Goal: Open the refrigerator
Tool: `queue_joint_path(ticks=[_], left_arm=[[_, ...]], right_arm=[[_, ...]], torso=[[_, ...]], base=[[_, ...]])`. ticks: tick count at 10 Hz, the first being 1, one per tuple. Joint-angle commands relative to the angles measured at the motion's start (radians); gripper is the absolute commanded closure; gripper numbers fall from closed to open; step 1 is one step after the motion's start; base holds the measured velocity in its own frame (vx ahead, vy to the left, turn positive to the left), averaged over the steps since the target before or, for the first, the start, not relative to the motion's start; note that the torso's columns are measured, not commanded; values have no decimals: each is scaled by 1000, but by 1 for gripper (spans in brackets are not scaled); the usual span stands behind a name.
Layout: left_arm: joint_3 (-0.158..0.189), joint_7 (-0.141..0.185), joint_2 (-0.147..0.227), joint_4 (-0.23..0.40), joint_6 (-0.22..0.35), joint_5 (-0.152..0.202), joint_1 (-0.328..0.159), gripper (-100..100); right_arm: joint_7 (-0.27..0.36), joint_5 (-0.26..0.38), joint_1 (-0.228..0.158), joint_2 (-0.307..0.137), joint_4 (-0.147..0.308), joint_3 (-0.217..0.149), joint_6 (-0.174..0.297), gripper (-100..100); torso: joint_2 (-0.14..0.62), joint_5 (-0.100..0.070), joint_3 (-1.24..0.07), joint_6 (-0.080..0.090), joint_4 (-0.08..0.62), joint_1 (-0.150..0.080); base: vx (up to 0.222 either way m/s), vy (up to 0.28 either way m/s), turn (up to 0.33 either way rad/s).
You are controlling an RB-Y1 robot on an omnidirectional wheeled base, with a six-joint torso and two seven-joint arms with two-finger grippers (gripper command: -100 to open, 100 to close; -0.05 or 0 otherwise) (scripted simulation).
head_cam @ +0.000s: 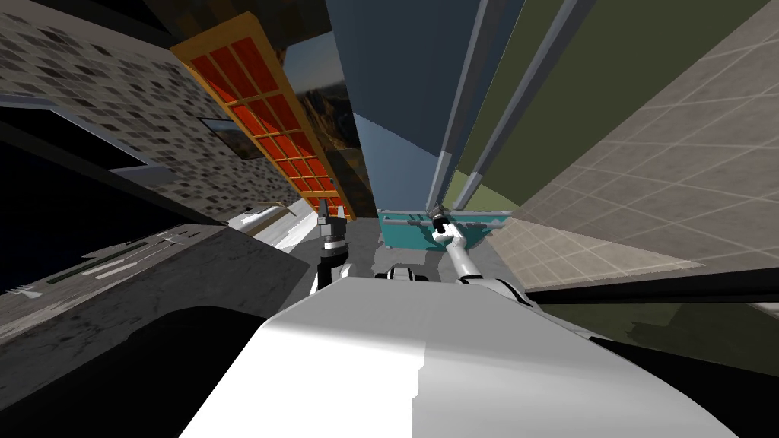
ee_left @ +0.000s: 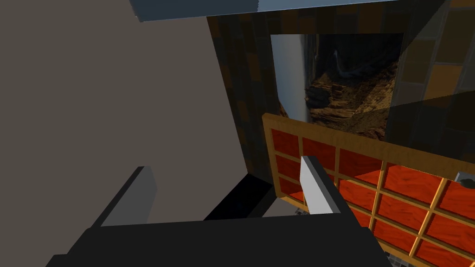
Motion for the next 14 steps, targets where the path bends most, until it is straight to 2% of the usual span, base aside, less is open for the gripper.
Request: queue_joint_path(ticks=[1,2,5,8,12,13,14], left_arm=[[0,0,0,0,0,0,0,0],[0,0,0,0,0,0,0,0],[0,0,-1,0,0,0,0,0],[0,0,0,0,0,0,0,0],[-1,0,-1,0,0,0,0,0],[-1,0,-1,0,0,0,0,0],[0,0,0,0,0,0,0,0]], right_arm=[[18,12,16,36,-41,27,26,100],[14,11,12,30,-21,17,10,100],[32,26,28,47,-57,-34,38,100],[43,35,37,56,-80,-70,56,100],[65,54,55,74,-127,-142,92,100],[65,54,55,74,-127,-142,92,100],[71,58,60,78,-139,-160,101,100]], torso=[[0,1,0,2,1,1],[1,1,1,2,2,1],[3,5,2,0,3,13],[6,4,4,-10,8,9],[8,6,5,-6,9,13],[6,6,4,-5,10,11],[5,6,3,-8,12,7]], base=[[-16,-53,-102],[-6,-18,1],[-37,208,-174],[-88,225,-105],[-103,271,-162],[-70,194,-79],[-50,173,-81]])
